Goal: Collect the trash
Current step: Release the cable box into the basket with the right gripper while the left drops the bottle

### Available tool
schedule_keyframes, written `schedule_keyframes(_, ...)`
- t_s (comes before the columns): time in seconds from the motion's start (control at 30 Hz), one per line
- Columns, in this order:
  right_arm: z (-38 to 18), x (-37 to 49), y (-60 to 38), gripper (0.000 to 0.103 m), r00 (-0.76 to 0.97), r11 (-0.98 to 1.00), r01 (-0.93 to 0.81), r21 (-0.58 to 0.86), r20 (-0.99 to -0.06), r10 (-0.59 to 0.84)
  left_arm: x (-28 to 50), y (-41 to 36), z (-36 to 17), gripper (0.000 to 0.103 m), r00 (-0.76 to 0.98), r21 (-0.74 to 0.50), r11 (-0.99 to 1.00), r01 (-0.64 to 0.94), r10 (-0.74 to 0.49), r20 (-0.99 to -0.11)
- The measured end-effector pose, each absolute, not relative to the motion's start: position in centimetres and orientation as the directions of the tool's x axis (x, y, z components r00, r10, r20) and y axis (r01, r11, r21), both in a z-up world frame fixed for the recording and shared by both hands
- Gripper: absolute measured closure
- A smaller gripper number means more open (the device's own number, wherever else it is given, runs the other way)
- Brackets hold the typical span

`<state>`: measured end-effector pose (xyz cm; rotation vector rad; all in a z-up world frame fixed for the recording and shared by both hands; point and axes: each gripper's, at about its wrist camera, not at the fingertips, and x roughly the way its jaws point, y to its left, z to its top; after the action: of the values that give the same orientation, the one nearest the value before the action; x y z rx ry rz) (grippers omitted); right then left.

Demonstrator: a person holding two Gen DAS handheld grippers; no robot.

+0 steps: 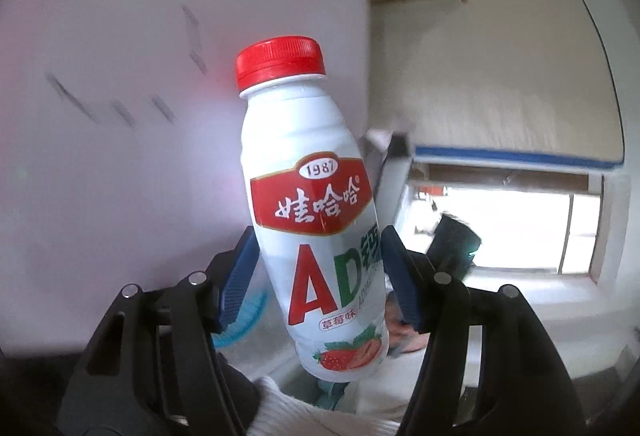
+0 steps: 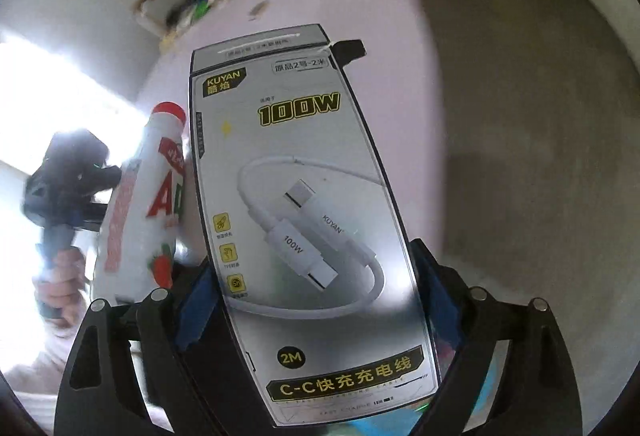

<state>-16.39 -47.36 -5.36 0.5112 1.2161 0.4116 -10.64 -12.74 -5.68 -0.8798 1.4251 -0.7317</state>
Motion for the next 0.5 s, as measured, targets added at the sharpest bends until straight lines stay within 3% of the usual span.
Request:
schedule_keyframes(0.17,-13.6,-28.0,-51.0,0.019,0.277,0.827,0.143,0.544,-0.824,0.495,-14.2,-16.8,-4.6,0.044,-0.02,-0.854,0.52,-0.008,-0.854,-0.52)
schedule_keyframes(0.27,-20.5,-32.9,-48.0,0.02,0.185,0.928,0.112,0.356,-0.925,0.333,-15.5,-19.0,-4.4,0.044,-0.061,-0.848,0.529,0.025,-0.846,-0.53)
schedule_keyframes(0.5,-35.9,-32.2,-43.1,0.02,-0.18,0.988,0.081,0.131,-0.973,0.144,-15.8,-23.9,-4.8,0.044,-0.126,-0.805,0.585,0.099,-0.795,-0.594)
